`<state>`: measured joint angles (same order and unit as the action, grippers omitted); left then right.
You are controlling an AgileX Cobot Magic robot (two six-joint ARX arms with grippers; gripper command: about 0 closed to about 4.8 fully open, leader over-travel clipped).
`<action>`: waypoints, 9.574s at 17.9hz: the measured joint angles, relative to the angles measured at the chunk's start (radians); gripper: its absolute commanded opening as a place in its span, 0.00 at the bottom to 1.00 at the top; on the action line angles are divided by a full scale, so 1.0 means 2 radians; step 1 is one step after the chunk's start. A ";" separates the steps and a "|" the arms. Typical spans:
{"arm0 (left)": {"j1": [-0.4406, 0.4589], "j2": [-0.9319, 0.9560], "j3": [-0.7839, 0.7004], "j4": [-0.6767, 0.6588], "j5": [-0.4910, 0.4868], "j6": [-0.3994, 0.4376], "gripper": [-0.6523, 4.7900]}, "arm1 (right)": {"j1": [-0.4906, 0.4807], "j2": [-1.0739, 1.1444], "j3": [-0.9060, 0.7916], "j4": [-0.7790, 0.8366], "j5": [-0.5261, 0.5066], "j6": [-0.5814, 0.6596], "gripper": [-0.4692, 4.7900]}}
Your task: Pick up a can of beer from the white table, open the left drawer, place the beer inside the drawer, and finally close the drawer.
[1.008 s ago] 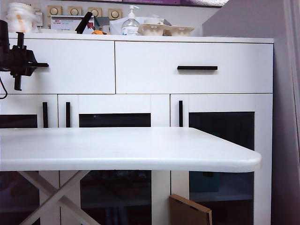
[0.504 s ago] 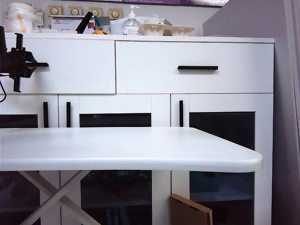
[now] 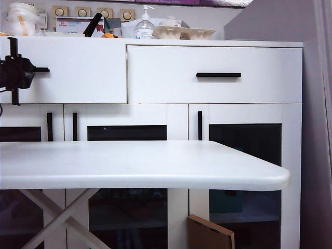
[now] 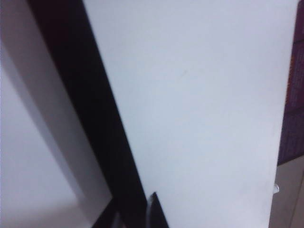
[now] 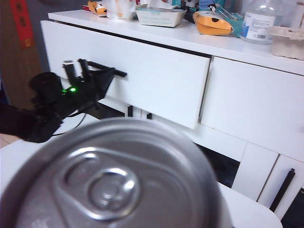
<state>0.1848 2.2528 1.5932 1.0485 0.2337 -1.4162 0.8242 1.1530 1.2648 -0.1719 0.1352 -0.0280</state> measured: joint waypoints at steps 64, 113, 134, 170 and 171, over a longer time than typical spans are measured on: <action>0.008 -0.921 -0.667 -0.379 -0.027 0.040 0.11 | 0.000 0.000 0.000 -0.005 -0.002 0.000 0.46; -0.001 -0.680 -0.118 -0.383 0.364 0.198 0.11 | 0.000 0.023 0.045 0.040 -0.044 0.000 0.46; -0.002 -0.580 0.151 -0.960 0.131 0.699 0.11 | 0.001 0.318 0.392 0.020 -0.175 0.000 0.46; -0.084 -0.518 0.151 -1.088 0.135 0.822 0.11 | 0.012 0.459 0.416 0.025 -0.165 0.019 0.58; -0.084 -0.518 0.151 -1.088 0.135 0.822 0.11 | 0.012 0.459 0.416 0.025 -0.165 0.019 0.68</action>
<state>0.0177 1.2167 1.8961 -1.1275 0.5041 0.2279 0.8478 2.0708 2.0960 -0.1223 -0.1944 0.0097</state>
